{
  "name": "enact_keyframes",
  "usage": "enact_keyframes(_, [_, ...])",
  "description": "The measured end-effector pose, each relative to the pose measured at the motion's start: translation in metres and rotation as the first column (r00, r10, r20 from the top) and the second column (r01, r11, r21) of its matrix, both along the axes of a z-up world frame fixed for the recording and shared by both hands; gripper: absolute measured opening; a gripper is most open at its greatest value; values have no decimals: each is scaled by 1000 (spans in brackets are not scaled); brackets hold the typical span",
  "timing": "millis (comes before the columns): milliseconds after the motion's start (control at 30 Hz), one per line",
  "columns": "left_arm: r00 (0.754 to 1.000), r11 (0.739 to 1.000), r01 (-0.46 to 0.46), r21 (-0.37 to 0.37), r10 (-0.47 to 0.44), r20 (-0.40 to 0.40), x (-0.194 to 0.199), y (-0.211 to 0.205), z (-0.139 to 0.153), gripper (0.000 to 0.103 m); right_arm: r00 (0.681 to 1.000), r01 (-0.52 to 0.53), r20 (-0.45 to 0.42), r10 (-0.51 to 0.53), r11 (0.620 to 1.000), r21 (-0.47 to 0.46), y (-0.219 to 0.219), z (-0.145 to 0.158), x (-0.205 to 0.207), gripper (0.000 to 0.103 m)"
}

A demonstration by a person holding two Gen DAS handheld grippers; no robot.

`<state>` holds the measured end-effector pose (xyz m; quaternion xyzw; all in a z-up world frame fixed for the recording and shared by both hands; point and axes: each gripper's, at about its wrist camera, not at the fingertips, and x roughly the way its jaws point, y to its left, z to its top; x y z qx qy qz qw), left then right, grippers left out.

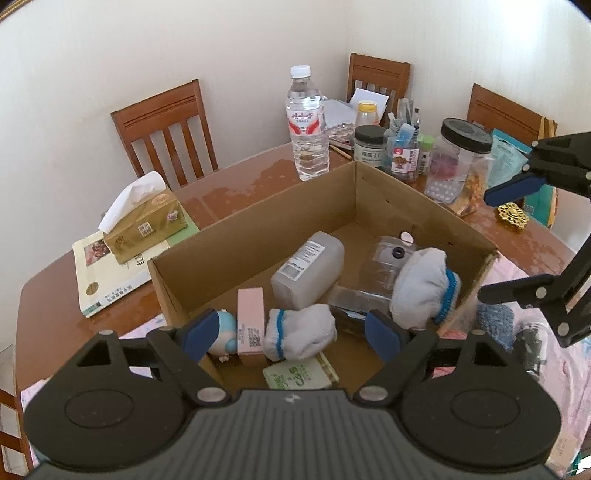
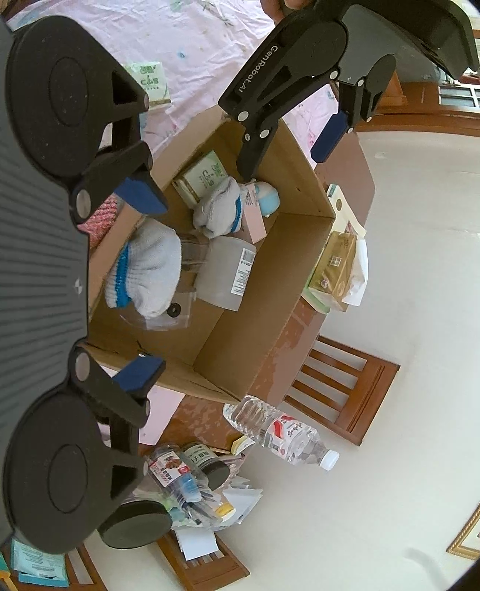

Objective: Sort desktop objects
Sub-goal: 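Carry both white socks into the cardboard box and open both tools, then withdraw both tools from the box back over the table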

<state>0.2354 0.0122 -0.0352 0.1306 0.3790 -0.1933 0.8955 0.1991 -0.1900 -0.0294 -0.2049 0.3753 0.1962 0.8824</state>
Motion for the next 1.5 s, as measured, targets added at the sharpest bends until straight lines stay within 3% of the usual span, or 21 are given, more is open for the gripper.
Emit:
enact_keyframes(200, [1000, 1000, 5, 12, -5, 20, -21, 0, 4, 90, 1000, 0, 0, 0, 1000, 4, -2, 0, -20, 88])
enact_keyframes(567, [999, 1000, 5, 1, -5, -38, -73, 5, -8, 90, 1000, -5, -18, 6, 1000, 20, -3, -9, -70, 91])
enact_keyframes(867, [993, 999, -45, 22, 47, -106, -101, 6, -43, 90, 996, 31, -80, -27, 999, 41, -8, -33, -108, 98])
enact_keyframes(1500, [968, 989, -112, 100, 131, -215, -106, 12, -108, 90, 965, 105, -242, -101, 994, 5, -18, -85, -151, 98])
